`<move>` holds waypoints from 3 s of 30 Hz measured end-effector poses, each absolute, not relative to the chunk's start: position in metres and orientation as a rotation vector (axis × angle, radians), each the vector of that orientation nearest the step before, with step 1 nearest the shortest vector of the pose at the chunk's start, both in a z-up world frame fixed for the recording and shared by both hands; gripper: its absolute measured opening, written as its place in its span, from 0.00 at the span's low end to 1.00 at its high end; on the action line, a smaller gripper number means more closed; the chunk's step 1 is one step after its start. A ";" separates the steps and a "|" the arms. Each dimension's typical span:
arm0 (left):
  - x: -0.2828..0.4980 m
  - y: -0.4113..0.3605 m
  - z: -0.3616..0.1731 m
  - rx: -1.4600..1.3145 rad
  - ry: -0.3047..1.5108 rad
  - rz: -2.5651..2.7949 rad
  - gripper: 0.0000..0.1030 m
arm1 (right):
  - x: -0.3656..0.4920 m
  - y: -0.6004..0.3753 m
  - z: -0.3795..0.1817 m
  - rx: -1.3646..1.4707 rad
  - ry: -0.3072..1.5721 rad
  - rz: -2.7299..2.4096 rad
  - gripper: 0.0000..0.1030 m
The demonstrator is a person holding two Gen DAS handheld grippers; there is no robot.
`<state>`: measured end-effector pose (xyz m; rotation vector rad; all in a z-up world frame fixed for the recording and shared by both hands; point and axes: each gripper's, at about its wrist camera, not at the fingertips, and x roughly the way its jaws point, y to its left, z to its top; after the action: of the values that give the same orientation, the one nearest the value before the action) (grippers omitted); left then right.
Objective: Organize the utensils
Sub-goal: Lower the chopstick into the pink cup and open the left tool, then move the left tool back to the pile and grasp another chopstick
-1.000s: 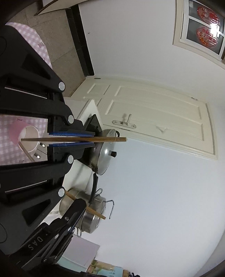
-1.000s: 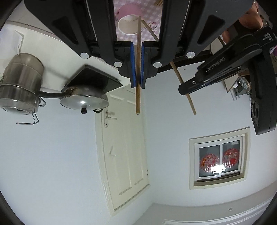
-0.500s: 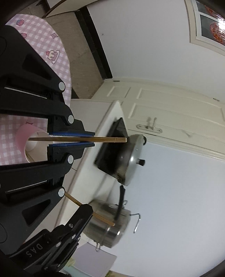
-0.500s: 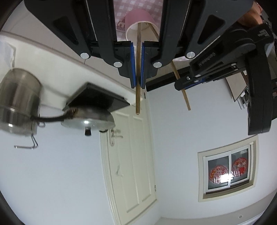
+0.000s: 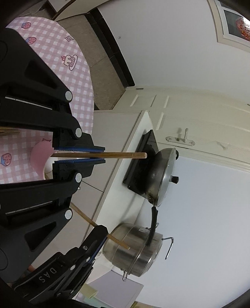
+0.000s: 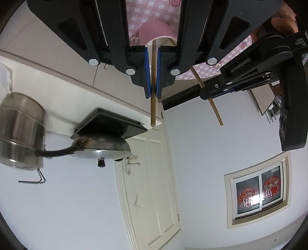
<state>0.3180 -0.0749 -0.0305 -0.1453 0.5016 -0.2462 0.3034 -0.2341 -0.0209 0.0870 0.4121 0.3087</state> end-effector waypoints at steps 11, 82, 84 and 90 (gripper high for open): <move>0.305 -0.073 -0.028 -0.106 0.553 -0.256 0.12 | 0.289 -0.236 -0.020 0.099 0.459 0.310 0.31; 0.255 0.006 -0.191 0.083 1.067 -0.124 0.24 | 0.262 -0.148 -0.155 -0.010 1.010 0.381 0.48; 0.255 0.010 -0.191 0.067 1.063 -0.122 0.21 | 0.268 -0.142 -0.162 -0.039 1.047 0.376 0.48; 0.253 0.016 -0.190 0.053 1.057 -0.125 0.14 | 0.279 -0.132 -0.171 -0.083 1.096 0.352 0.48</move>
<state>0.2527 0.0156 -0.1900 0.0531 1.0565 -0.1250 0.2795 -0.1322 -0.1707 -0.0828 1.0960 0.3517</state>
